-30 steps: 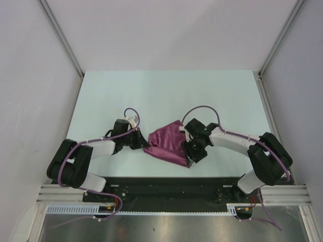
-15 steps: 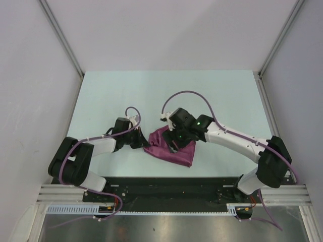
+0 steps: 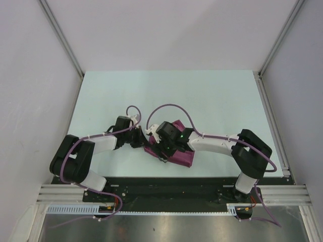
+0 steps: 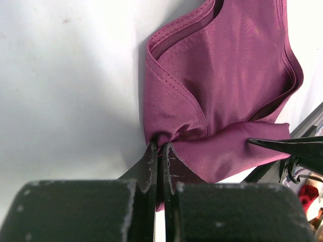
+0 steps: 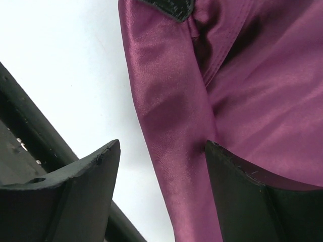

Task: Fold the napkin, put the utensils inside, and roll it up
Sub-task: Roll the napkin at the center of the board.

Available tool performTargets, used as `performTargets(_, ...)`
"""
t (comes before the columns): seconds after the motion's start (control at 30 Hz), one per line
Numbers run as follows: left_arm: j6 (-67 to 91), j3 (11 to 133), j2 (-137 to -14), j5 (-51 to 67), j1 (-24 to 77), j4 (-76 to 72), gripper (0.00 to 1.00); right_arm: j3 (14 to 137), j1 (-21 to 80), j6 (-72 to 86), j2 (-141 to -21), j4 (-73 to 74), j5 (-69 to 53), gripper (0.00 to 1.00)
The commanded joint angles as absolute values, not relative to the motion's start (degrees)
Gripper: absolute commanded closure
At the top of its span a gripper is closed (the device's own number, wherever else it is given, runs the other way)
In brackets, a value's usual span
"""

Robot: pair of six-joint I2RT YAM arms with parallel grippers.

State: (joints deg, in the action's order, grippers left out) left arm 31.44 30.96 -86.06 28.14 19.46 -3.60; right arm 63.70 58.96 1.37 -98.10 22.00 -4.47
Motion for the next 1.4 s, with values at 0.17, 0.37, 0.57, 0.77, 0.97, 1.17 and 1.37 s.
performTargets(0.17,29.36,31.99,-88.42,26.37,19.60,-2.46,1.00,62.14,59.59,-1.49,-100.89,15.11,-4.74,0.27)
performTargets(0.37,29.71,31.82,-88.07,26.28,19.60,-2.64,1.00,62.14,59.59,-0.27,-103.36,18.01,-5.45,0.32)
performTargets(0.57,30.67,31.38,-86.84,26.19,19.60,-3.43,1.00,61.96,59.68,2.11,-105.99,19.95,-4.92,0.54)
performTargets(0.77,32.69,29.89,-81.92,24.88,18.02,-4.83,0.78,62.23,59.33,2.38,-107.14,22.41,-9.65,0.73)
performTargets(0.97,33.31,26.46,-72.52,19.26,15.21,-3.17,0.40,63.98,56.26,3.07,-105.82,24.70,-24.15,0.78)
performTargets(1.17,31.82,20.66,-63.38,18.18,15.21,-6.66,0.36,63.63,51.69,5.62,-106.00,22.42,-38.82,0.78)
performTargets(1.37,31.38,16.53,-59.06,23.37,17.57,-13.18,0.37,65.39,47.64,8.17,-109.77,22.33,-48.76,0.79)
